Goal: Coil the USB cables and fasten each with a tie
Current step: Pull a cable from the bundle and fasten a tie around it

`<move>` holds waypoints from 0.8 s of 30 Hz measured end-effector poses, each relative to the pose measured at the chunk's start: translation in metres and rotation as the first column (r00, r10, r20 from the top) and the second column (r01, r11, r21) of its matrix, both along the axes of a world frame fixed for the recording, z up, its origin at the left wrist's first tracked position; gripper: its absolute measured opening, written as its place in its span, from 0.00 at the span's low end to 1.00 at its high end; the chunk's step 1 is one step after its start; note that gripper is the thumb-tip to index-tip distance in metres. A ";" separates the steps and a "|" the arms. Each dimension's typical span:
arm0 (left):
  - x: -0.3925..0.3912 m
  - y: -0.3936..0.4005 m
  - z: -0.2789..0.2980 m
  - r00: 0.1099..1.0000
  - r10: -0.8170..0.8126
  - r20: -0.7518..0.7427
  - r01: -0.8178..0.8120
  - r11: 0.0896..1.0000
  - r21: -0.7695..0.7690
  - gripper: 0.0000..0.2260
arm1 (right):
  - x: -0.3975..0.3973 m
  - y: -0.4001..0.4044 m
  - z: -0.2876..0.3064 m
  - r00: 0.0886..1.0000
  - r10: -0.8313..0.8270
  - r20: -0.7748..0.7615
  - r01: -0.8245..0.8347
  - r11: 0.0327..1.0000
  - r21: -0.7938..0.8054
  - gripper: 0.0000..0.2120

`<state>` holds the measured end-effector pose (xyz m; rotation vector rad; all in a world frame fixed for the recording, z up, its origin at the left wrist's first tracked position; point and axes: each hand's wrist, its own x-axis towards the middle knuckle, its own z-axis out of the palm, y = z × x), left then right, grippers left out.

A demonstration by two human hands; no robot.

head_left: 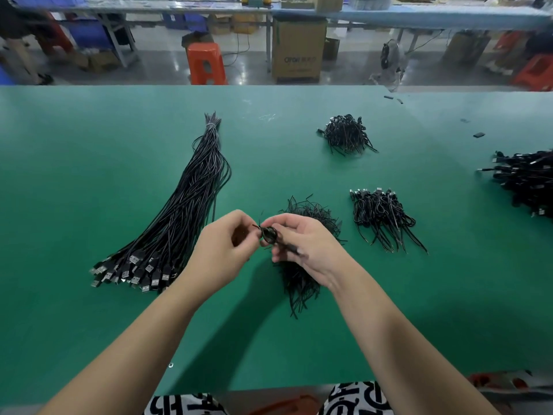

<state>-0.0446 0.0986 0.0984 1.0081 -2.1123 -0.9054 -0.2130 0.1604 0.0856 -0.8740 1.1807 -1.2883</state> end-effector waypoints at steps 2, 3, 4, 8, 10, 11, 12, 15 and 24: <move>0.000 -0.004 -0.002 0.993 0.033 -0.115 -0.002 0.965 0.261 0.08 | -0.002 0.002 0.000 0.999 0.044 0.029 -0.043 0.998 -0.035 0.11; 0.001 -0.005 -0.003 0.985 0.049 -0.165 0.012 0.937 0.350 0.08 | -0.002 0.002 0.001 0.999 0.052 0.004 -0.051 0.998 -0.043 0.12; 0.001 -0.006 -0.004 0.977 0.060 -0.206 0.030 0.911 0.410 0.08 | -0.002 0.002 0.001 0.998 0.048 -0.047 -0.050 0.998 -0.043 0.12; -0.001 0.000 -0.009 0.979 0.040 -0.201 0.038 0.929 0.369 0.08 | -0.001 0.000 0.000 0.968 -0.067 -0.243 0.066 0.998 -0.013 0.03; 0.000 0.002 -0.009 0.989 0.004 -0.151 0.035 0.966 0.257 0.09 | -0.001 0.000 -0.001 0.970 -0.099 -0.220 0.101 0.995 -0.001 0.01; 0.000 0.003 -0.008 0.992 -0.019 -0.122 0.039 0.986 0.163 0.09 | -0.001 0.000 -0.002 0.973 -0.098 -0.211 0.100 0.995 -0.001 0.02; 0.001 0.003 -0.007 0.996 -0.042 -0.084 0.046 0.998 0.041 0.09 | -0.001 0.000 0.000 0.971 -0.093 -0.218 0.095 0.995 -0.001 0.04; 0.001 0.006 -0.004 0.992 -0.086 0.096 0.117 0.913 -0.392 0.04 | 0.000 0.000 0.001 0.963 -0.088 -0.254 0.091 0.996 -0.003 0.08; 0.005 0.000 -0.010 0.945 -0.031 0.325 0.267 0.648 -0.713 0.04 | 0.001 0.000 -0.008 0.991 -0.054 -0.119 0.070 0.989 0.133 0.11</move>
